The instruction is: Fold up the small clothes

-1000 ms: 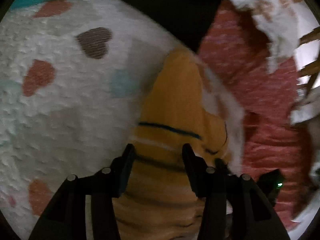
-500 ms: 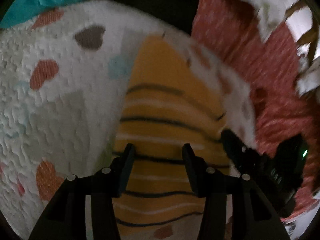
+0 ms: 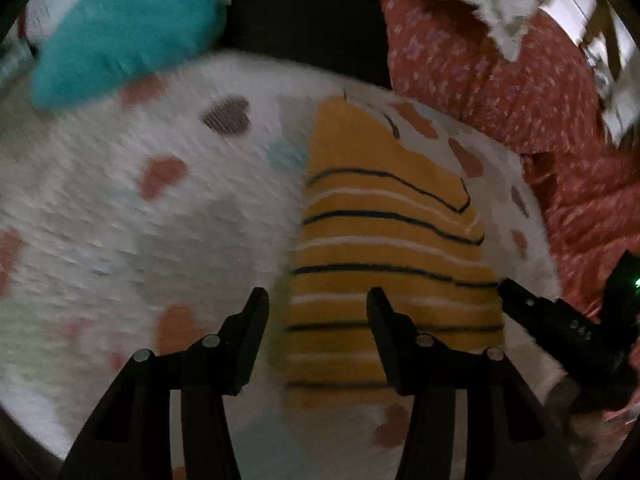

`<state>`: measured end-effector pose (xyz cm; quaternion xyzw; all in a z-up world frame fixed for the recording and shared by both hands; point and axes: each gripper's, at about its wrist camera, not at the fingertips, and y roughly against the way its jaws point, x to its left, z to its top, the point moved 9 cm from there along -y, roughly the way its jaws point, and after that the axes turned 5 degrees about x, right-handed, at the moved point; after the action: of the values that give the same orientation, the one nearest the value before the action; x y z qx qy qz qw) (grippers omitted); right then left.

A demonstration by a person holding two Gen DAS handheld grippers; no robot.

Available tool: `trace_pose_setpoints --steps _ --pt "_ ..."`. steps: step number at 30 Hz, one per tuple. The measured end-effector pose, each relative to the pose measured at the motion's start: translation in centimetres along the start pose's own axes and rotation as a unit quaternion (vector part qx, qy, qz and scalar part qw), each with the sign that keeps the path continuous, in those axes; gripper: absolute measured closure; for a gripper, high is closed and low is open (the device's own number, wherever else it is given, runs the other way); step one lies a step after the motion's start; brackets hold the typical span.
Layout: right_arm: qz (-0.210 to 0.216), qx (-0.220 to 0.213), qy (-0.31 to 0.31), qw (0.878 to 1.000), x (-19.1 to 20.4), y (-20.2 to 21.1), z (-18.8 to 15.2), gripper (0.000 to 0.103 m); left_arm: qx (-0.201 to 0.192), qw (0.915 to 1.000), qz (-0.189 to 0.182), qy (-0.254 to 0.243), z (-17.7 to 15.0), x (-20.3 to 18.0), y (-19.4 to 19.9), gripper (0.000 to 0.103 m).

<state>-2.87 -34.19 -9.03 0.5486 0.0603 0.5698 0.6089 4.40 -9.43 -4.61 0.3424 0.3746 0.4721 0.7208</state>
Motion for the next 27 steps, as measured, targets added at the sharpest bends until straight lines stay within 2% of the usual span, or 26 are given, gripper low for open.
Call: trace_pose_setpoints --steps 3,5,6,7,8,12,20,23,27 --pt "-0.024 -0.019 0.023 0.999 -0.5 2.7 -1.5 0.053 -0.073 0.9958 0.046 -0.028 -0.5 -0.3 4.4 0.052" --pt "-0.048 -0.044 0.034 0.997 -0.9 5.2 -3.5 0.047 -0.120 0.9893 0.079 -0.026 -2.0 0.3 7.5 0.031" --pt "-0.053 -0.049 0.036 0.997 -1.1 5.8 -4.3 0.044 -0.145 0.9847 0.095 -0.015 -3.3 0.9 9.3 0.025" --pt "-0.058 -0.051 0.037 0.996 -1.3 6.5 -5.5 0.044 -0.158 0.9821 0.102 -0.005 -4.2 1.3 10.3 0.015" --pt "-0.066 -0.049 0.041 0.996 -1.5 7.0 -6.9 0.043 -0.169 0.9798 0.107 0.003 -4.8 1.5 11.3 0.010" --pt "-0.092 -0.034 0.068 0.993 -1.6 8.1 -11.0 0.043 -0.200 0.9733 0.111 0.019 -7.0 1.7 15.9 0.002" --pt "-0.129 -0.065 0.123 0.982 -0.8 11.1 -16.1 0.039 -0.199 0.9683 0.149 0.024 -9.6 0.3 21.2 0.000" --pt "-0.129 -0.055 0.135 0.981 -0.5 10.6 -16.8 0.039 -0.184 0.9704 0.156 0.019 -10.3 -0.2 20.5 0.000" --pt "-0.137 -0.056 0.141 0.979 -0.5 10.1 -16.8 0.039 -0.124 0.9792 0.160 0.005 -11.9 -0.9 17.5 0.000"
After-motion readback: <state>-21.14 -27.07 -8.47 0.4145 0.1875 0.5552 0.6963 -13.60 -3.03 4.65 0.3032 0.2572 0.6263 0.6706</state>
